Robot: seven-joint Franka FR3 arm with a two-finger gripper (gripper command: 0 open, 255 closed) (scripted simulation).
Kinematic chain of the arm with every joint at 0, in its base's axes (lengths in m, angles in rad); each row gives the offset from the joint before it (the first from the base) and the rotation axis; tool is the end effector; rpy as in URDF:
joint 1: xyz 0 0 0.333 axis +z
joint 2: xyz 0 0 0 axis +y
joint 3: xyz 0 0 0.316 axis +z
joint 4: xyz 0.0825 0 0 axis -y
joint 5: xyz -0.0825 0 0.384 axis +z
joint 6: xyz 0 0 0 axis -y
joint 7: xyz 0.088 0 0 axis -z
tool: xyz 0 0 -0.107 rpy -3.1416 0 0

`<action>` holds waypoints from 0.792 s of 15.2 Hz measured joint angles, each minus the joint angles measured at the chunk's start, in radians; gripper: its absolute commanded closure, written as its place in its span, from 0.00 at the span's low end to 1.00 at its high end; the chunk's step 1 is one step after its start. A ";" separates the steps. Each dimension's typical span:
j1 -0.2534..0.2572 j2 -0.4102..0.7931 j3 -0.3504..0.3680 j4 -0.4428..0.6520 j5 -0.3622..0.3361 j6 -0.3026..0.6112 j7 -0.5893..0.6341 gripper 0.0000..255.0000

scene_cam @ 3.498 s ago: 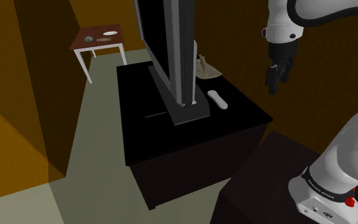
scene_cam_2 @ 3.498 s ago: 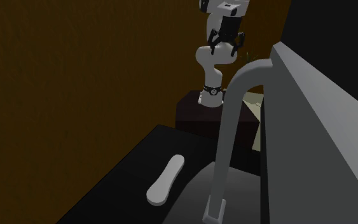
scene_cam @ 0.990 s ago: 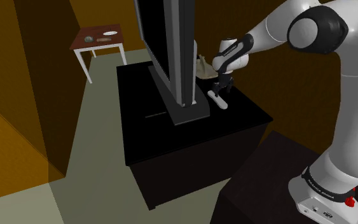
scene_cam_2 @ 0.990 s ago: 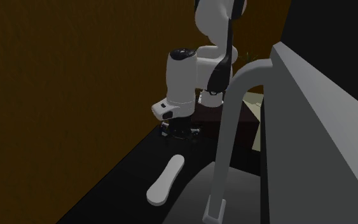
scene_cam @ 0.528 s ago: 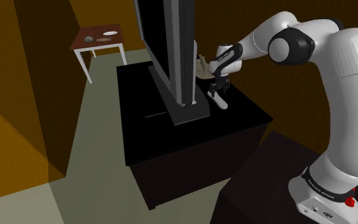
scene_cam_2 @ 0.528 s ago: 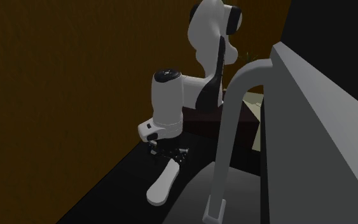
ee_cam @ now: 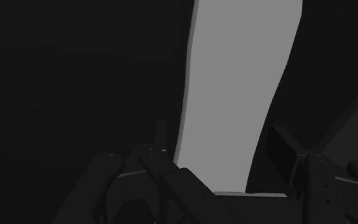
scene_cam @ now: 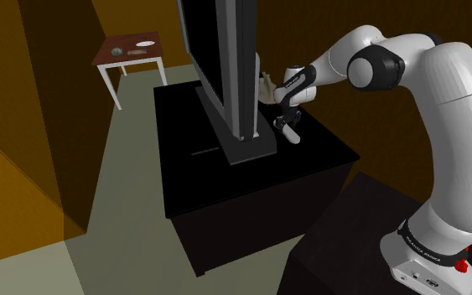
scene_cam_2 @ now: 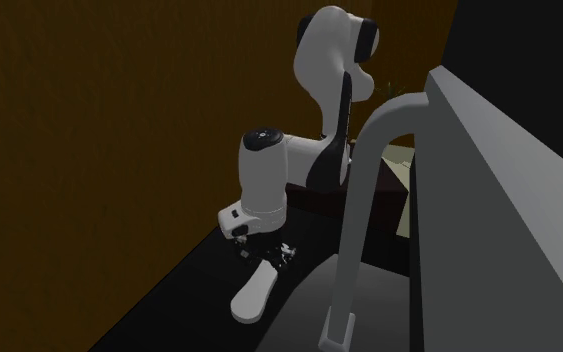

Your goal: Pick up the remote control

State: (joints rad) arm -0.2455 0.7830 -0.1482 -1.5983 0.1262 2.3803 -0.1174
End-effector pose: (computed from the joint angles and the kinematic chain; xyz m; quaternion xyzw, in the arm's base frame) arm 0.6470 -0.2531 0.1749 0.9868 -0.1614 0.0025 0.0093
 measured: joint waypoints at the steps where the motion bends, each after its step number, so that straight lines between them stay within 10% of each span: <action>1: 0.000 0.001 0.000 0.001 0.000 0.000 0.000 1.00; 12: 0.000 -0.018 -0.002 -0.005 -0.002 -0.012 -0.002 1.00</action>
State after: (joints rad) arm -0.2458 0.7653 -0.1503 -1.6034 0.1245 2.3679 -0.1189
